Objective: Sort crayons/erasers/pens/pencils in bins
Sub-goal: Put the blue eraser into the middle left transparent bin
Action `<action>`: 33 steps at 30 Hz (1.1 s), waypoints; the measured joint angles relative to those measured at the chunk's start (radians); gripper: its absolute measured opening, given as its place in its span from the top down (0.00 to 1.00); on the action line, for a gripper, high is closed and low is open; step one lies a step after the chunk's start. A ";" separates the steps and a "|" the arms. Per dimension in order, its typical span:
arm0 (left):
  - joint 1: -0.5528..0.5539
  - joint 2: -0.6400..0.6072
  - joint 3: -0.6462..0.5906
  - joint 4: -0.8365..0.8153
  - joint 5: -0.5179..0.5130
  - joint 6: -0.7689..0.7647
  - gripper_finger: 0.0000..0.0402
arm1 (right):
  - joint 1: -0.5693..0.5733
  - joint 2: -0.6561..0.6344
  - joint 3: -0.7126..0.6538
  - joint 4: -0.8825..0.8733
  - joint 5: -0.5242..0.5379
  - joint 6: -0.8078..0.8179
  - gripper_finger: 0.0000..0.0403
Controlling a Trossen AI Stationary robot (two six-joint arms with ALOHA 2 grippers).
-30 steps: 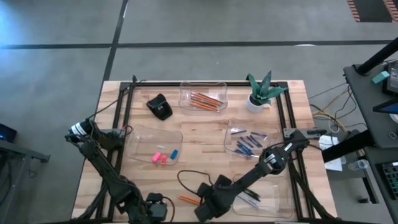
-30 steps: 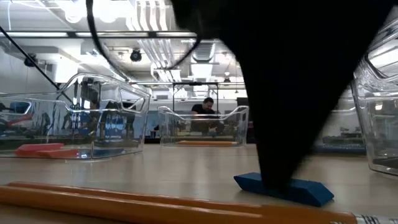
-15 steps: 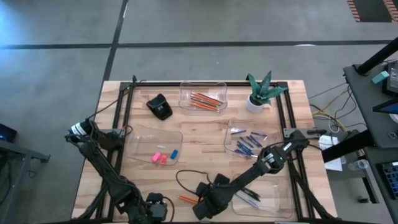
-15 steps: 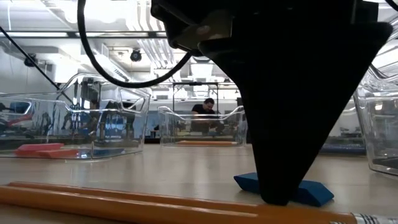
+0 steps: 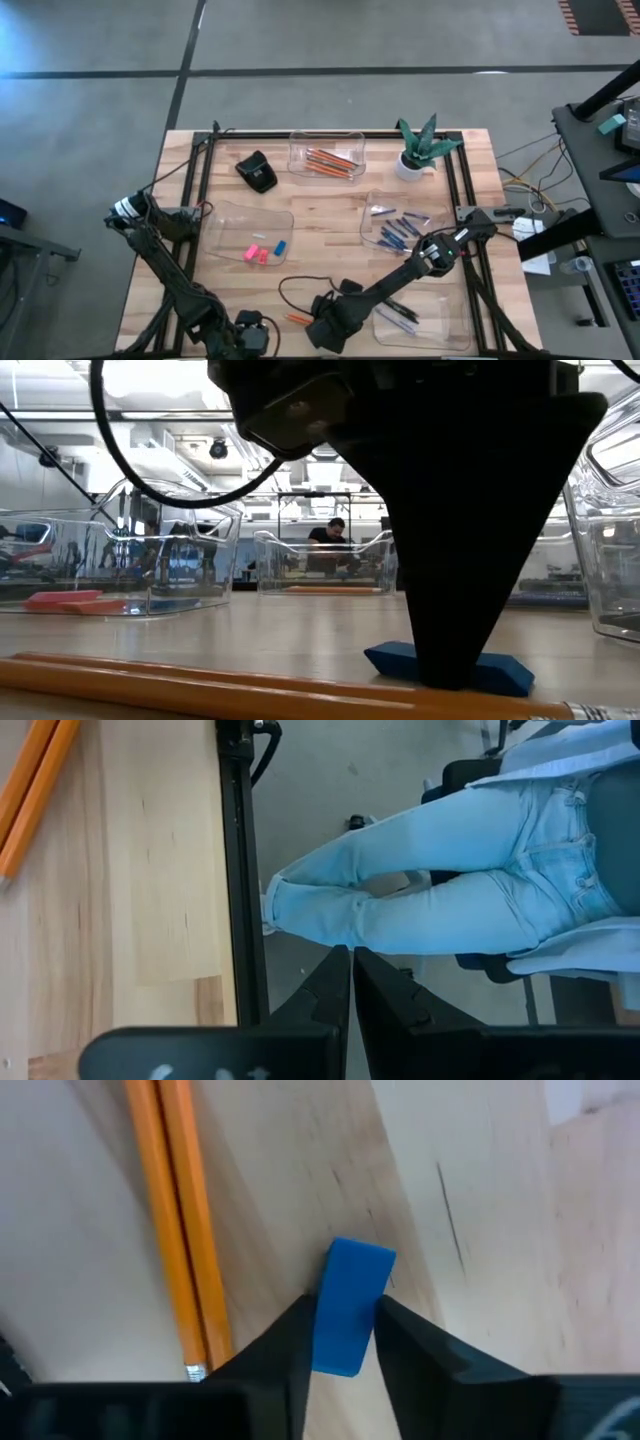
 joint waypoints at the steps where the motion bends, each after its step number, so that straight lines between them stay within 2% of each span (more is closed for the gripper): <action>1: 0.000 0.000 0.000 0.000 0.000 0.000 1.00 | 0.000 0.000 0.000 0.000 0.000 -0.014 0.78; 6: 0.000 0.000 0.000 0.000 0.000 -0.009 1.00 | 0.001 -0.001 0.000 -0.003 0.003 -0.044 0.85; 15: 0.000 0.000 0.000 0.000 -0.016 -0.023 1.00 | 0.016 -0.055 -0.007 -0.012 0.068 -0.061 0.85; 19: 0.000 0.000 0.000 0.000 -0.105 -0.016 1.00 | 0.027 -0.080 -0.004 -0.009 0.080 -0.071 0.85; 25: 0.007 0.000 -0.006 -0.001 -0.379 -0.016 1.00 | 0.044 -0.116 -0.005 -0.012 0.149 -0.078 0.84; 28: 0.020 0.000 -0.007 0.000 -0.420 -0.002 1.00 | 0.054 -0.139 -0.003 -0.017 0.189 -0.083 0.84; 33: 0.052 0.011 -0.009 -0.001 -0.422 0.035 0.98 | 0.071 -0.172 -0.003 -0.027 0.248 -0.083 0.84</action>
